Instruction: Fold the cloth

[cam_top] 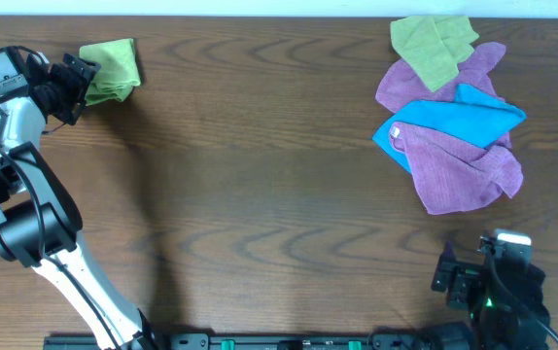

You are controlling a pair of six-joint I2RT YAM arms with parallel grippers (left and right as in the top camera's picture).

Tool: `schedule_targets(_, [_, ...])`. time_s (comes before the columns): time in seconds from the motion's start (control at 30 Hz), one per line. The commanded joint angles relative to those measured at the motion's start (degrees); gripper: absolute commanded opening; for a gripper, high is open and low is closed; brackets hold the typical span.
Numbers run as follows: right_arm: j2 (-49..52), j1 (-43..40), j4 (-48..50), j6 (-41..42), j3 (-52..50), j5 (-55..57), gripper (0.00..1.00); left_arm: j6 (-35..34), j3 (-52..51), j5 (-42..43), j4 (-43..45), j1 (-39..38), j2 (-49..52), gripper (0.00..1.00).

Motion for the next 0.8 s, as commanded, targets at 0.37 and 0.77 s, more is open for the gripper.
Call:
schedule_targets(0.37, [-0.44,0.68,0.00,-0.46,0.59,0.15,0.99,6.21,-0.39,4.70,-1.55,0.13,-8.57,0.96])
schedule_targets(0.77, [-0.44,0.68,0.02,-0.46,0.59,0.15,0.99,6.36,-0.39,-4.61,3.56,-4.79,-8.26,0.06])
